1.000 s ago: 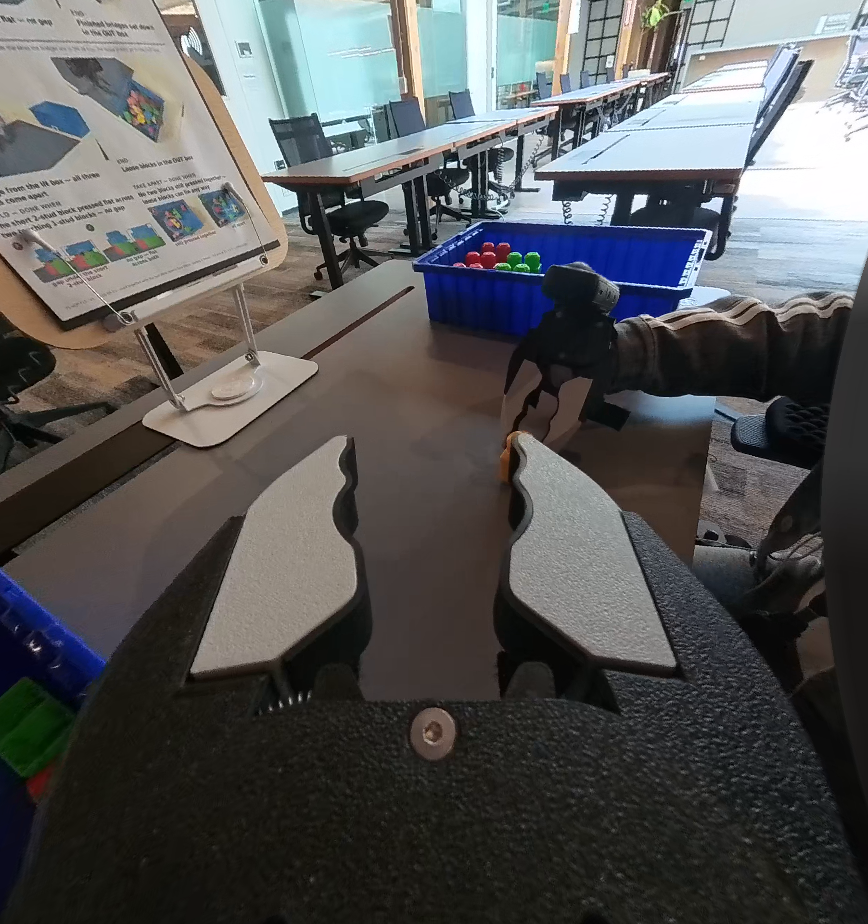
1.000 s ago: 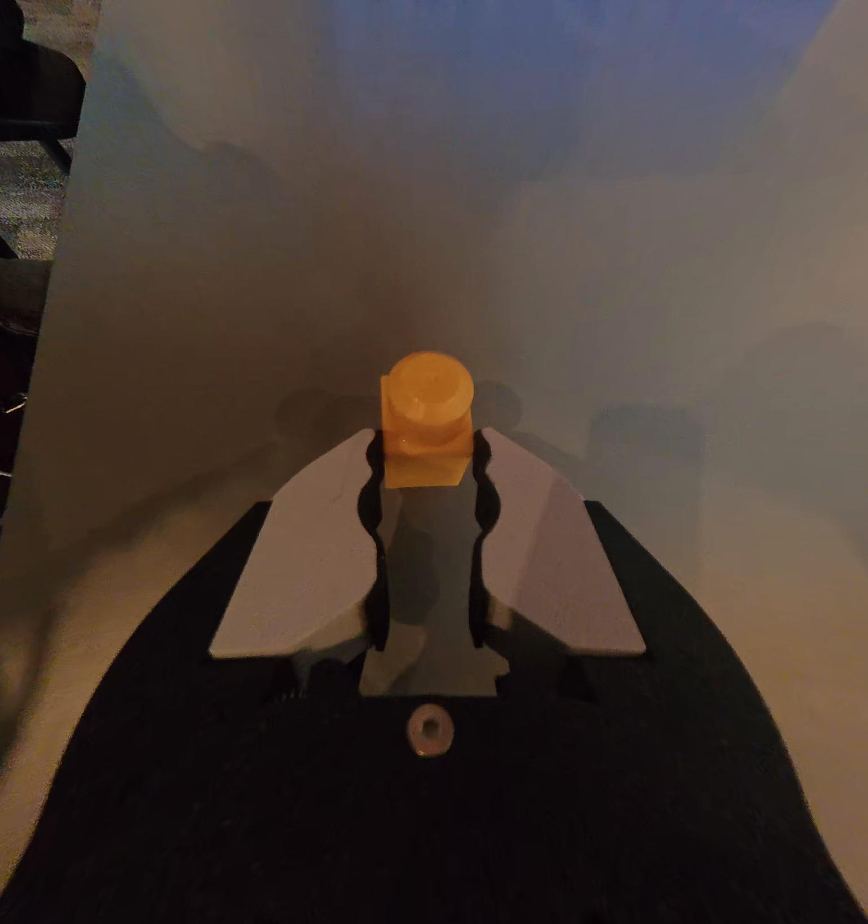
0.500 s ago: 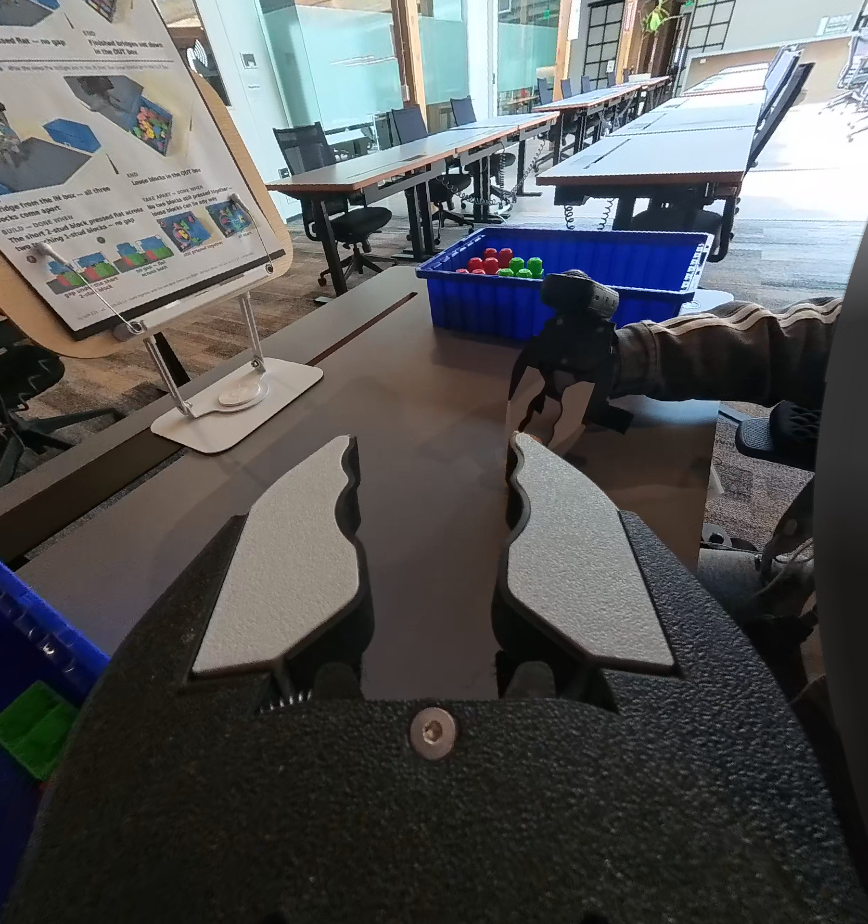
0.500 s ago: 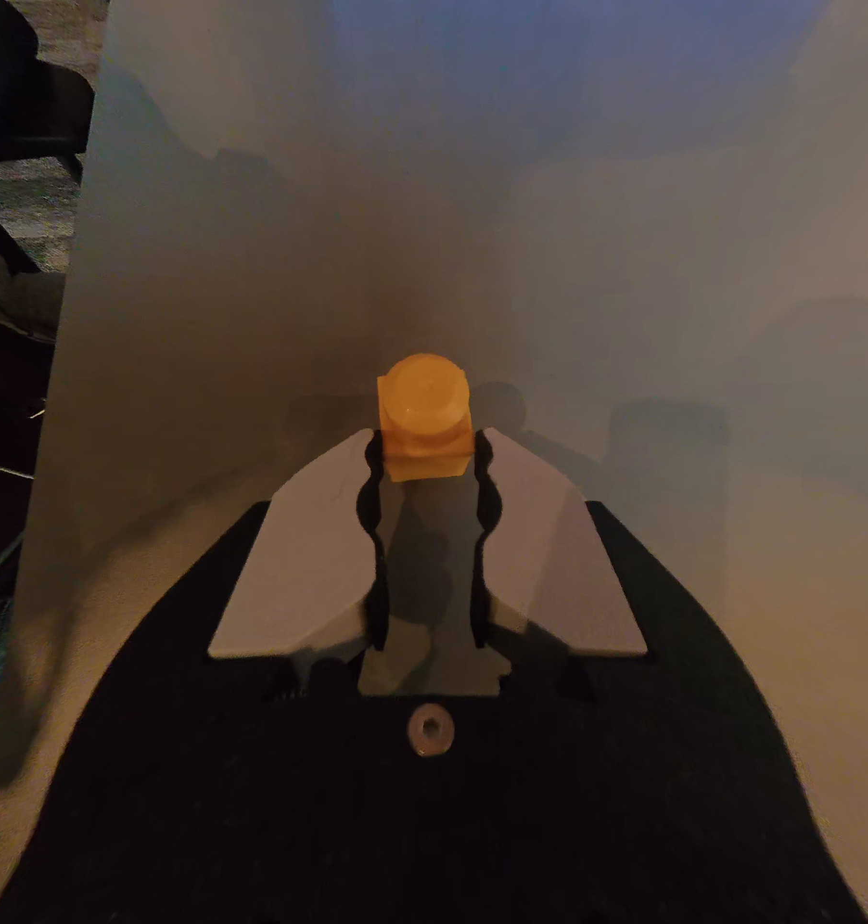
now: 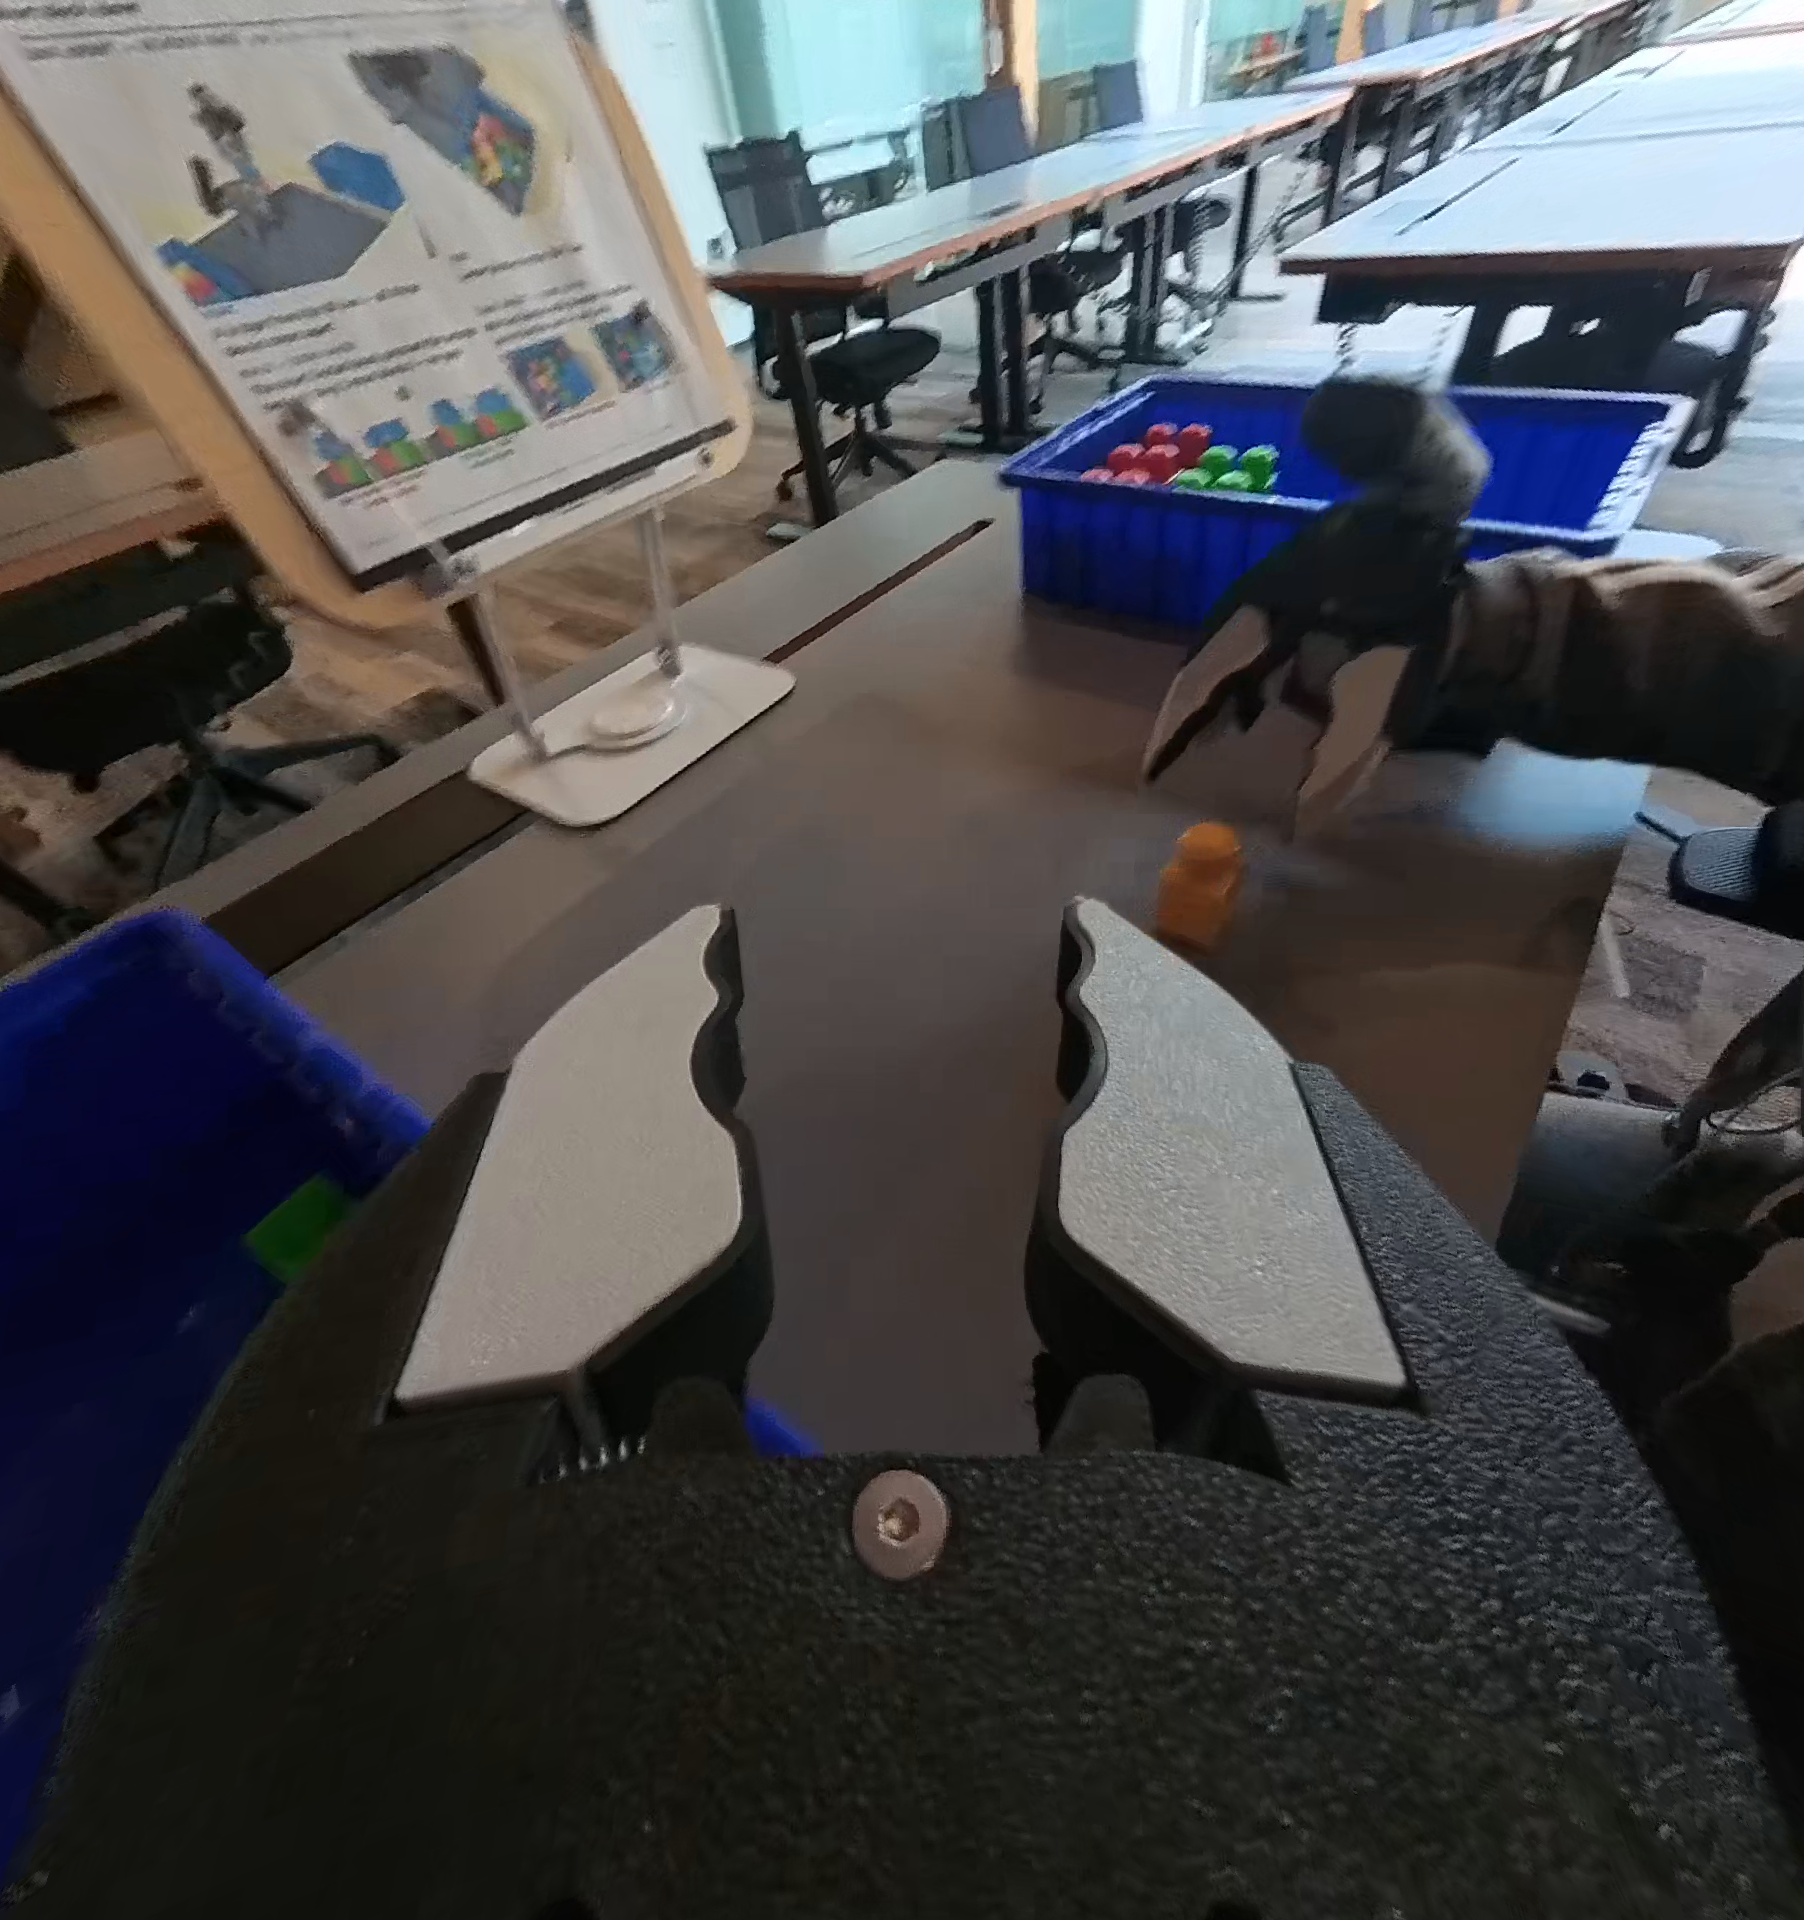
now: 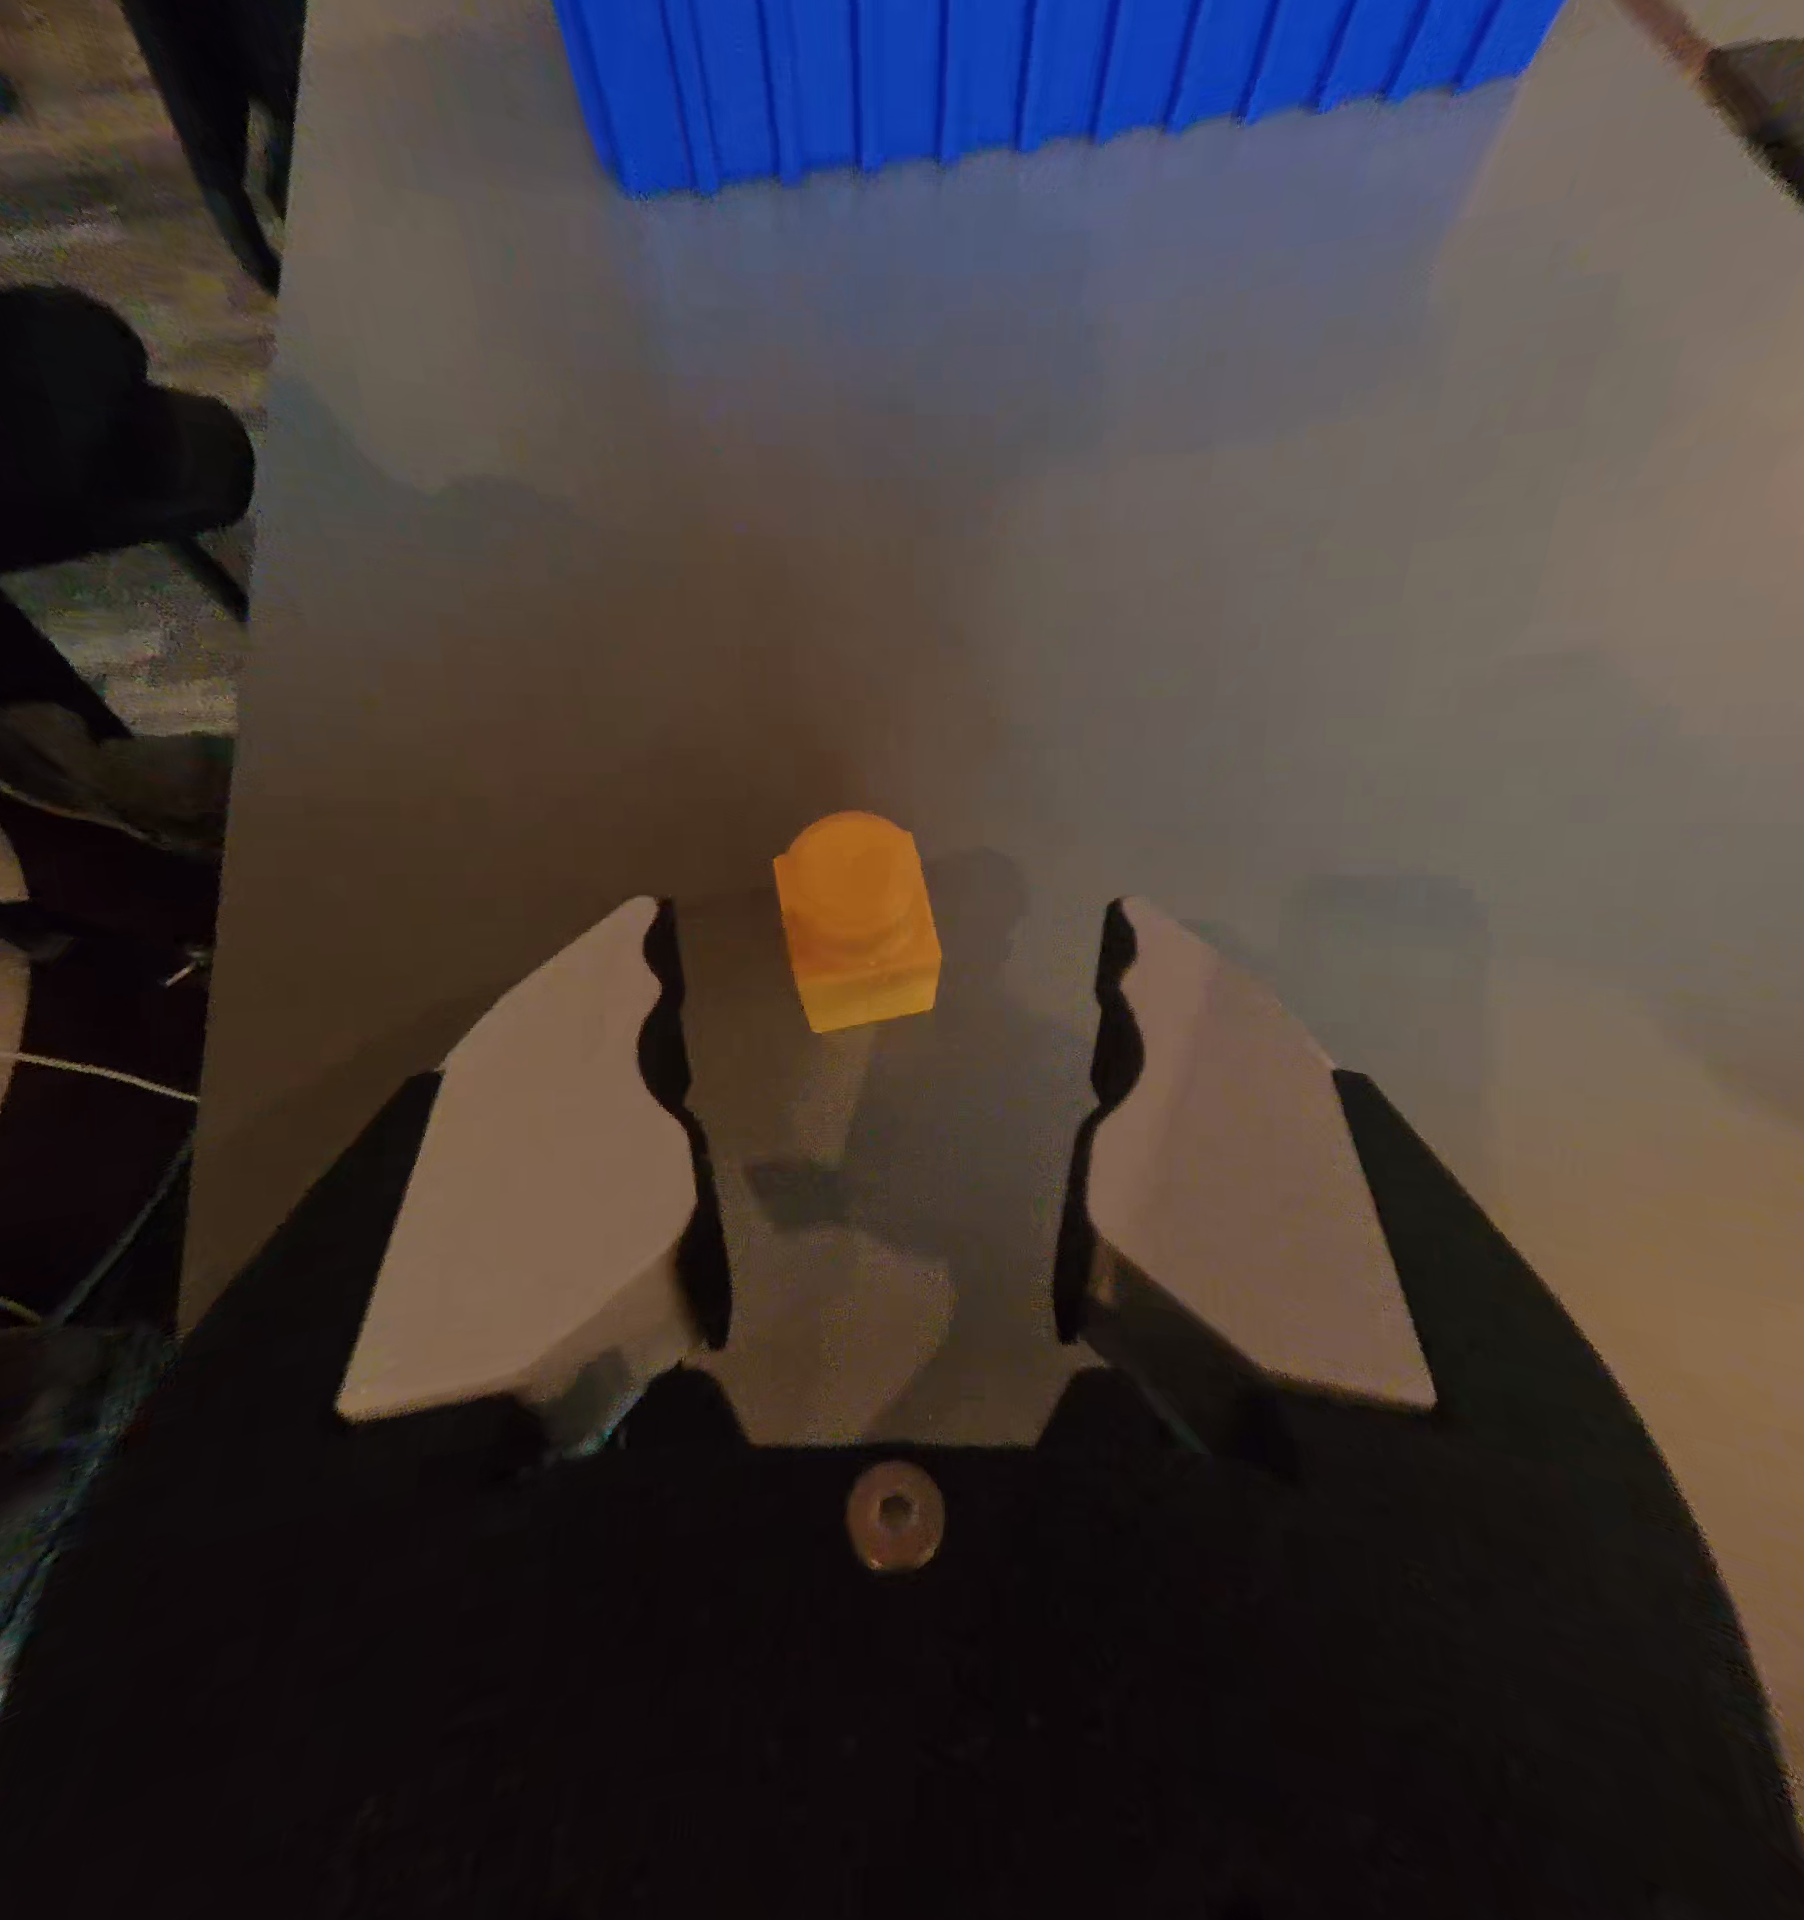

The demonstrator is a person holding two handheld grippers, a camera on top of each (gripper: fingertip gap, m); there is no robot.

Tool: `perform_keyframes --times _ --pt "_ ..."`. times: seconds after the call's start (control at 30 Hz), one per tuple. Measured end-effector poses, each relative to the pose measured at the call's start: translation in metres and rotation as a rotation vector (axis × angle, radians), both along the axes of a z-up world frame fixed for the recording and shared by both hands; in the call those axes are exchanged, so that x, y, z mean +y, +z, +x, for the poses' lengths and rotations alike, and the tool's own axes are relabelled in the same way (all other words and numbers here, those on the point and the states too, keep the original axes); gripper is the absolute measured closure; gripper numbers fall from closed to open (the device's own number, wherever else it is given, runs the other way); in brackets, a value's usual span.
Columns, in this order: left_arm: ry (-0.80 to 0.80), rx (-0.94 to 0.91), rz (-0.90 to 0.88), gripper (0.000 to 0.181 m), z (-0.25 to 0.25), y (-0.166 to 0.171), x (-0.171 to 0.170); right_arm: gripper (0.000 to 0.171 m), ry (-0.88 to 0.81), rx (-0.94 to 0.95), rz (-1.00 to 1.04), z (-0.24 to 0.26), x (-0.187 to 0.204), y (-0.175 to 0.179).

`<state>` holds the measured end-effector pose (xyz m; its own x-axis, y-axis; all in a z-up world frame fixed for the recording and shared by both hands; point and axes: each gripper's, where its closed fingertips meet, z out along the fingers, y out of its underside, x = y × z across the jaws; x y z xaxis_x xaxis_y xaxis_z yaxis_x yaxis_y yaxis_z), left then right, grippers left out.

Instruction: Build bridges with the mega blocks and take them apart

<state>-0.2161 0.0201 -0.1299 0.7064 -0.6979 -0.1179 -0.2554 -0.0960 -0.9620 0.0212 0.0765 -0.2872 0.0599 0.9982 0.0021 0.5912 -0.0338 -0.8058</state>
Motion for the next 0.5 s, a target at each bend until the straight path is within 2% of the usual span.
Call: perform_keyframes --times 0.17,0.3,0.4,0.5 --pt "0.219 0.085 -0.081 0.127 -0.075 -0.008 0.006 0.093 -0.053 0.12 0.039 0.009 -0.001 0.039" --pt "0.41 0.239 -0.176 0.126 -0.146 -0.024 0.014 0.093 -0.084 0.178 0.093 0.016 -0.004 0.066" --pt "0.511 0.363 -0.327 0.132 -0.191 -0.045 0.016 0.094 -0.089 0.21 0.121 0.02 -0.008 0.08" --pt "0.524 0.41 -0.514 0.137 -0.213 -0.071 0.014 0.094 -0.094 0.225 0.143 0.021 -0.013 0.088"
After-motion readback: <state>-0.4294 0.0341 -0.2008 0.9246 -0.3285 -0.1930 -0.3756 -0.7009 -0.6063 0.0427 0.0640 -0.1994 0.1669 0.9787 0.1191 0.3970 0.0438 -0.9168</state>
